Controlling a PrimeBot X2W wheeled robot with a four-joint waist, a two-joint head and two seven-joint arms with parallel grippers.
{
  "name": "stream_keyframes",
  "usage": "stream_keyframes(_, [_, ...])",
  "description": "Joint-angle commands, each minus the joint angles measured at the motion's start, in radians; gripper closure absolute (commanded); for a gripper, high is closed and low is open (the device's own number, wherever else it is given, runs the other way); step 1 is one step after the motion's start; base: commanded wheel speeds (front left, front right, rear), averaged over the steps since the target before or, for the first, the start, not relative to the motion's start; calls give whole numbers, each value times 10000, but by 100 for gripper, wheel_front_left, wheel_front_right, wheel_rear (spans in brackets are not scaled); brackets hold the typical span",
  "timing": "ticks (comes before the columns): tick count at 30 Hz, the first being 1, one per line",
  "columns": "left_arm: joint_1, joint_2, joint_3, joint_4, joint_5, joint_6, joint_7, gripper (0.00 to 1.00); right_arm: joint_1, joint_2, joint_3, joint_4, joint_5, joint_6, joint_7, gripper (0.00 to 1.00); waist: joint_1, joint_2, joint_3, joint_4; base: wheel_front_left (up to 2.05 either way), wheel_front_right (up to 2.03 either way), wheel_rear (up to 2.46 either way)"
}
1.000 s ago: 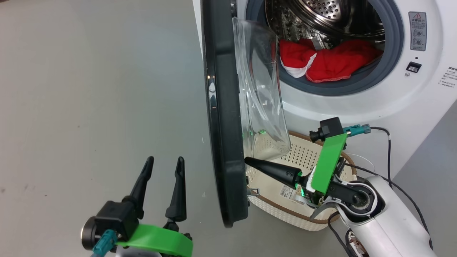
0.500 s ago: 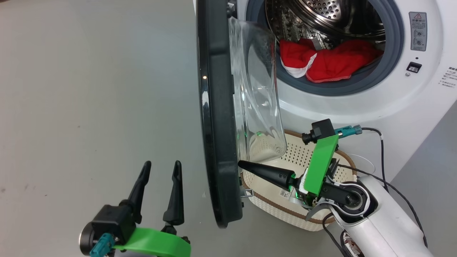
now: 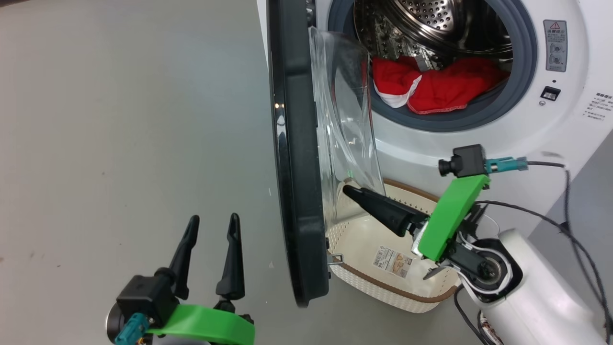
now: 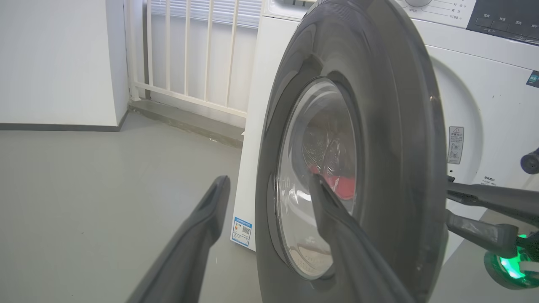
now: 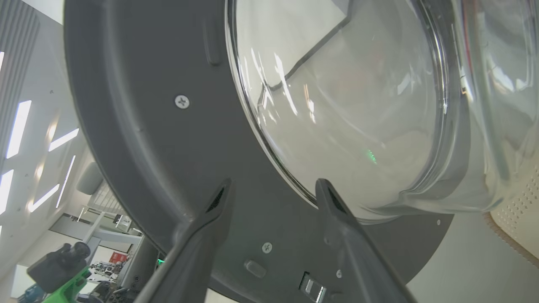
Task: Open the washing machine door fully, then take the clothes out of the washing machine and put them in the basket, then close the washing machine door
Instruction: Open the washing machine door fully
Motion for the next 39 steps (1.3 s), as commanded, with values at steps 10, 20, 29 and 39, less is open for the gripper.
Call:
stream_keyframes(10, [-108,220,476,-39,-85,19,-267,0,878,-52,-591,-1010,-4501,77,-2856,0,0,0,-94,-211,0,0,0])
stream_keyframes(20, [27,212,446,-35,98,126,-506,0,2080,805,-2689,-1400,-8983,77,-5629,0,0,0,-231,-256,0,0,0])
stream_keyframes(29, [57,184,492,257,165,92,-674,0,2935,864,-2942,-1807,-10249,77,-7060,0,0,0,-248,-324,0,0,0])
stream_keyframes(39, [112,207,534,440,281,142,-751,0,4172,866,-2775,-2251,-10654,77,-7430,0,0,0,-305,-430,0,0,0])
